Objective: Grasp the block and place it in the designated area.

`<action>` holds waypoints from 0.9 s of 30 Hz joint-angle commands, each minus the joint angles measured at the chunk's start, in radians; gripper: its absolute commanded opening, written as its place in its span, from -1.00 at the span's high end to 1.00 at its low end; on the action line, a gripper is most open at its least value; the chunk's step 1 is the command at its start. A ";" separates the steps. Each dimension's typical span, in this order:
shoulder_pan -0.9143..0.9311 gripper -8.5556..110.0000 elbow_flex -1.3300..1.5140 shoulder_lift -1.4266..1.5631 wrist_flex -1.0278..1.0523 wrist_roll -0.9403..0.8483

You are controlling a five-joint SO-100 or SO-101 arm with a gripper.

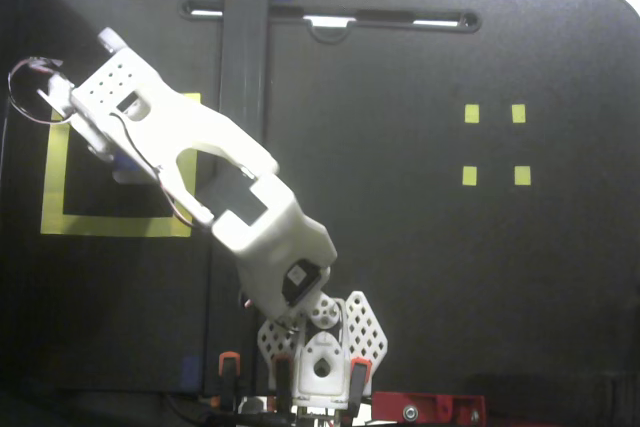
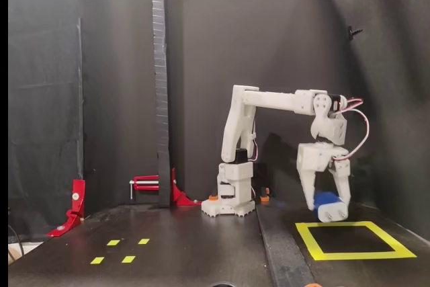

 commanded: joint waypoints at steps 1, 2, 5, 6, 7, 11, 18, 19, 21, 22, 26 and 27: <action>0.011 0.47 -0.006 -0.025 -0.026 0.002; 0.012 0.47 -0.006 -0.038 -0.037 0.002; 0.012 0.47 -0.006 -0.071 -0.054 0.002; 0.012 0.47 -0.006 -0.078 -0.058 0.000; 0.014 0.47 -0.006 -0.086 -0.064 0.000; 0.014 0.47 -0.006 -0.127 -0.081 0.000; 0.017 0.47 -0.006 -0.186 -0.109 -0.002; 0.020 0.47 -0.006 -0.183 -0.107 -0.002; 0.023 0.47 -0.006 -0.179 -0.104 -0.003; 0.025 0.47 -0.006 -0.176 -0.103 -0.003; 0.028 0.47 -0.006 -0.173 -0.095 -0.006; 0.028 0.47 -0.006 -0.172 -0.094 -0.008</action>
